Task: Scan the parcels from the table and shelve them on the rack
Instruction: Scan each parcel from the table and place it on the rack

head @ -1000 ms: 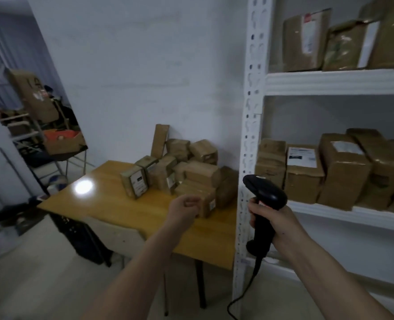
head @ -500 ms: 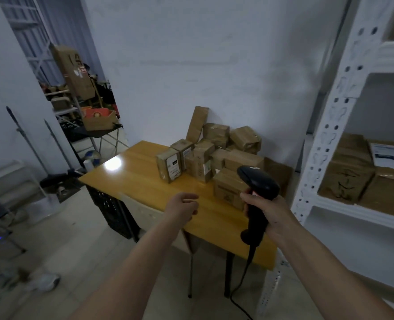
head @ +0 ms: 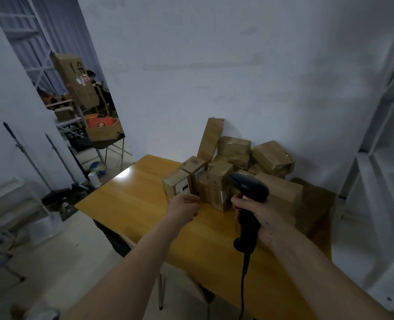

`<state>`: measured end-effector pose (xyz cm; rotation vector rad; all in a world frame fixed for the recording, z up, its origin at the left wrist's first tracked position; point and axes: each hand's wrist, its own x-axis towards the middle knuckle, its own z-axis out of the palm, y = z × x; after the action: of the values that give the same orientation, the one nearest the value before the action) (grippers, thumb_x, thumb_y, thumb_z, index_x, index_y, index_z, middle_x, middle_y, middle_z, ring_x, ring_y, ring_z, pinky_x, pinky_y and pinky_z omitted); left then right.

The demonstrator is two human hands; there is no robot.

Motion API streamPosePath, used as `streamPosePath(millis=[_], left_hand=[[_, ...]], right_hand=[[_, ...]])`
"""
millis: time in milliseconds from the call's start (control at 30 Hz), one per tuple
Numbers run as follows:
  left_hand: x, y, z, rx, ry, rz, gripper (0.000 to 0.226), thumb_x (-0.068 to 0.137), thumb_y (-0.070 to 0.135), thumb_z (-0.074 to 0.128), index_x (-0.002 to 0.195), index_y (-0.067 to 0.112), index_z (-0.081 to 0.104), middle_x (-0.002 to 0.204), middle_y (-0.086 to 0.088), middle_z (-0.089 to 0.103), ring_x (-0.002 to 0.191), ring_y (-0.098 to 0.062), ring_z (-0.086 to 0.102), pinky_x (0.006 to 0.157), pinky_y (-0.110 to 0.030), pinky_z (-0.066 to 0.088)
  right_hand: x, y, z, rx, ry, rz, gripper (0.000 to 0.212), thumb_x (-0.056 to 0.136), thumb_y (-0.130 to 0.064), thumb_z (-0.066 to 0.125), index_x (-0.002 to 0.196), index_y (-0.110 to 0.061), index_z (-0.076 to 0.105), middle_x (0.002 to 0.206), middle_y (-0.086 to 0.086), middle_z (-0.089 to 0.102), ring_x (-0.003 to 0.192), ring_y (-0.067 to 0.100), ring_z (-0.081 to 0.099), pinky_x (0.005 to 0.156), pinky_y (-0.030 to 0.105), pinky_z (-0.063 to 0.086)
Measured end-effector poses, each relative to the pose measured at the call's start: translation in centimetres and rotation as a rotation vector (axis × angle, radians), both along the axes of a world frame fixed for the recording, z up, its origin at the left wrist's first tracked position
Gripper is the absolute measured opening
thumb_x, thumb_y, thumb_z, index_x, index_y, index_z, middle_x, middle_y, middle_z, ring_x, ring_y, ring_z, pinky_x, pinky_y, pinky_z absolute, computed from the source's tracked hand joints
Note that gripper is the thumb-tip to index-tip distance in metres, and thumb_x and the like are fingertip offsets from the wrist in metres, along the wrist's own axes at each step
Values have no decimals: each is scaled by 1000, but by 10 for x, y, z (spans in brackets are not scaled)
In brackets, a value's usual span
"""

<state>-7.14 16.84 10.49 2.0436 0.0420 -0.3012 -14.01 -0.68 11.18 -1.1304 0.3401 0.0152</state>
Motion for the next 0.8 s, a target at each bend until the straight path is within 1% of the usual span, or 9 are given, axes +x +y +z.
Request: streamPosePath(millis=[100,167,233,333,433,500,567,700,800], left_hand=[[38,5,-7,41,4,-24,30,97,12,55,127,9,58,108,-9,57,83,-16,56,64,-23,47],[60,12,-14,68,34,-13,31,97,13,57,127,9,57,114,-10,58,89,-20,57,70,-28,48],[84,20,-22,88,63,9,33,96,12,59,128,9,57,121,-12,57,93,-22,57,74,-27,46],[123,28,-35,131,86,24,37,94,13,61,130,9,55,131,-12,54,108,-25,55,81,-30,47],[164,31,-46,190,89,13,45,92,17,65,133,9,49,132,-11,53,110,-25,54,86,-34,49],[195,32,-54,225,79,3,54,86,16,71,133,8,47,131,-14,52,116,-29,53,95,-40,50],[228,34,-61,291,70,-24,64,80,18,77,135,9,45,134,-15,49,123,-31,49,99,-45,48],[291,43,-72,527,43,-127,77,78,28,80,140,9,39,139,-12,44,131,-29,41,106,-42,43],[329,48,-84,583,86,-185,85,77,29,80,144,8,32,143,-13,36,135,-30,35,109,-42,39]], right_hand=[[45,5,-3,-23,46,-9,13,77,4,72,72,-6,64,65,10,59,57,22,52,60,34,43],[68,11,-5,-38,71,-2,14,77,3,72,71,-6,64,65,11,59,57,23,52,61,35,43],[89,16,-7,-44,79,21,13,78,3,71,72,-5,63,65,10,59,56,23,52,59,34,43],[114,23,-11,-38,100,7,12,79,5,69,75,-4,63,64,9,60,56,22,52,57,32,43],[136,27,-19,-19,141,-11,8,79,4,70,82,-2,65,66,8,62,57,19,54,56,30,46],[151,29,-25,-22,185,-26,11,77,1,73,86,-2,67,68,8,64,59,18,58,55,28,49],[169,33,-29,-23,226,-57,11,75,-1,75,84,-2,69,71,8,66,61,17,59,56,28,51],[209,48,-30,-25,265,-137,7,77,0,74,79,-4,68,70,9,64,61,17,57,58,27,51],[234,61,-33,-15,287,-203,9,78,0,74,76,-5,67,70,9,64,61,17,57,59,27,50]])
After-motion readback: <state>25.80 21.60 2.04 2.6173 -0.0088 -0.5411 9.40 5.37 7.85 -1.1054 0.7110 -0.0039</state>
